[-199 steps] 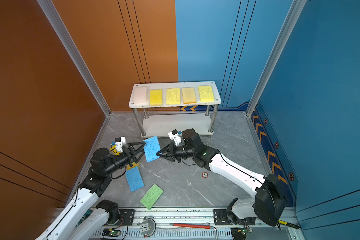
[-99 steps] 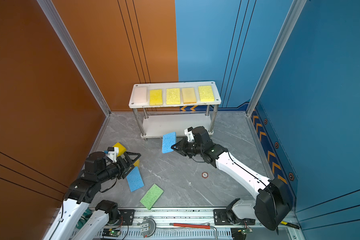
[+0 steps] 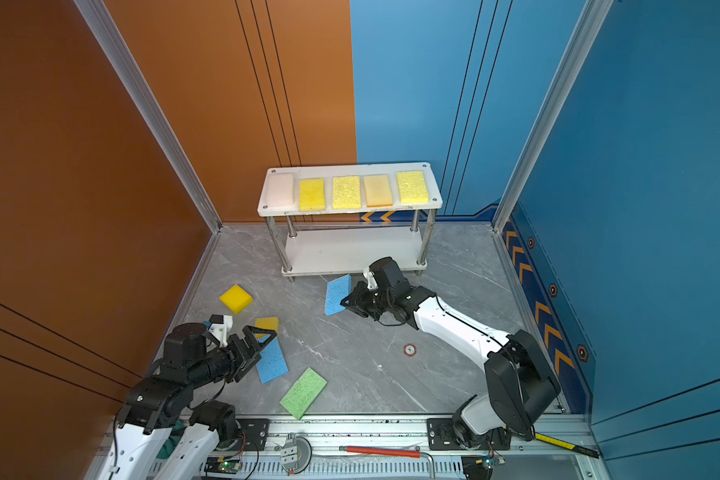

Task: Place and organize the cleaning sponges onto the shelf
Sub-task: 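Carry the blue sponge with the right gripper toward the shelf while the left gripper withdraws, then push the held blue sponge with the right gripper under the top shelf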

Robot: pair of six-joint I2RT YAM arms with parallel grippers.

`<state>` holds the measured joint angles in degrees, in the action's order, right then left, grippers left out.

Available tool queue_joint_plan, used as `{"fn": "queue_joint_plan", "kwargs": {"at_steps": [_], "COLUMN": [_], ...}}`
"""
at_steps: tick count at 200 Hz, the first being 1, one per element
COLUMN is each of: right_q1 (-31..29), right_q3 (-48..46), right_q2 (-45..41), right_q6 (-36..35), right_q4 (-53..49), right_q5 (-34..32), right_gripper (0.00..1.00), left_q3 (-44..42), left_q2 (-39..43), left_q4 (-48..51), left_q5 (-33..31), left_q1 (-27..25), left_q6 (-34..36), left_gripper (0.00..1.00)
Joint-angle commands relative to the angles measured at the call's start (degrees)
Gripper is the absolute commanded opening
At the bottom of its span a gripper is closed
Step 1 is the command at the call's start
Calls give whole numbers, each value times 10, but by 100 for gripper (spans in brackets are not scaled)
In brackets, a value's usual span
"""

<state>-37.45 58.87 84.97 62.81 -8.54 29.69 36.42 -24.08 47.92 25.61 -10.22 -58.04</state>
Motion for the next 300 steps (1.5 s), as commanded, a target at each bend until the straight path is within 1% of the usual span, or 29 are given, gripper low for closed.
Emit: {"fn": "queue_joint_plan", "kwargs": {"at_steps": [1, 59, 108, 187, 229, 263, 300], "right_q1": [-7, -13, -14, -7, 1, 10, 17], "right_q3": [15, 1, 17, 120, 187, 229, 276], "right_q2": [4, 4, 36, 146, 216, 270, 322], "right_q6": [-12, -9, -7, -27, -23, -1, 1], "right_q4": [6, 24, 53, 65, 85, 123, 127], "right_q5": [-10, -9, 1, 20, 25, 27, 25], "right_gripper": [13, 13, 13, 13, 13, 13, 13], "left_q3": [-14, -30, -29, -25, -19, -19, -21], "left_q2": [11, 21, 27, 44, 51, 62, 67], "left_q4": [23, 22, 32, 63, 77, 93, 105], "left_q5": [14, 26, 34, 42, 43, 43, 44], "left_q1": [6, 9, 13, 23, 25, 26, 26], "left_q6": [5, -4, -1, 2, 1, -1, -3], "left_gripper": [98, 98, 98, 98, 98, 98, 98]}}
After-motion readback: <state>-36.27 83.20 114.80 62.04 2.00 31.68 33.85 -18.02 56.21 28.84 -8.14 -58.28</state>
